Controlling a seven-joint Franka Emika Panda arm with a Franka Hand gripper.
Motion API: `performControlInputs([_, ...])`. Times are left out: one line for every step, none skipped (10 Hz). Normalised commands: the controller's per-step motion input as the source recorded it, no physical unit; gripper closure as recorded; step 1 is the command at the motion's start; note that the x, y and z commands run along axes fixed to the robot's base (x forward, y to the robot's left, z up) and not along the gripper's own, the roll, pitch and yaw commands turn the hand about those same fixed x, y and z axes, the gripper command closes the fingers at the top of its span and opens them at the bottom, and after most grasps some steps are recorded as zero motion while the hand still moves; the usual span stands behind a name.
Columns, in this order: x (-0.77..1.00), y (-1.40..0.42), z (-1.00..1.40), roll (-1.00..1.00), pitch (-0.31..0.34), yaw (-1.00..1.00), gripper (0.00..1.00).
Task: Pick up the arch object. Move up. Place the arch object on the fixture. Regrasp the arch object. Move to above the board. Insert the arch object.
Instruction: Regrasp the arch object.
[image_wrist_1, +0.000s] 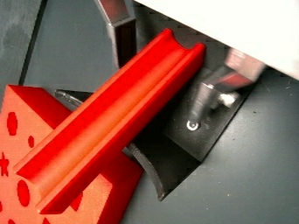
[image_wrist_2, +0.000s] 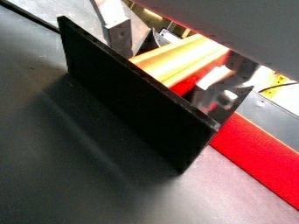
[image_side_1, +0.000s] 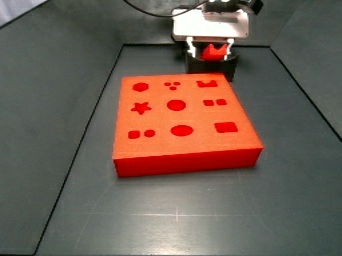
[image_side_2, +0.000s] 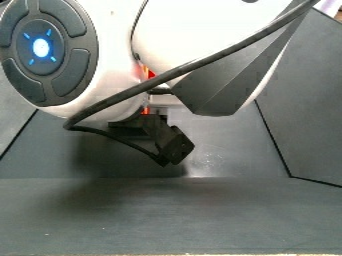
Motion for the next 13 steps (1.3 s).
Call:
performControlInputs([0.0,0.0,1.0,0.02,0.106,-0.03,0.0])
performControlInputs([-0.01,0.0,1.0,0.03,0.107,-0.03,0.0])
performControlInputs([-0.02,0.0,1.0,0.04,0.105,-0.03,0.0])
performControlInputs([-0.03,0.0,1.0,0.06,0.083,-0.05,0.0])
performControlInputs([-0.03,0.0,1.0,0.06,0.076,-0.06,0.0])
performControlInputs([-0.04,0.0,0.85,0.06,0.054,-0.06,0.0])
performControlInputs([-0.04,0.0,0.67,0.06,0.038,-0.06,0.0])
performControlInputs([-0.04,0.0,0.41,0.06,0.018,-0.06,0.0])
performControlInputs([-0.04,0.0,0.28,0.06,0.01,-0.05,0.0])
performControlInputs([-0.01,-1.0,0.92,1.0,0.02,0.04,0.0])
performControlInputs([-0.01,-1.0,0.91,1.0,0.018,0.04,0.0])
performControlInputs([-0.03,-1.0,0.9,1.0,0.009,0.04,0.0])
performControlInputs([-0.05,-1.0,0.87,1.0,0.003,0.04,0.0])
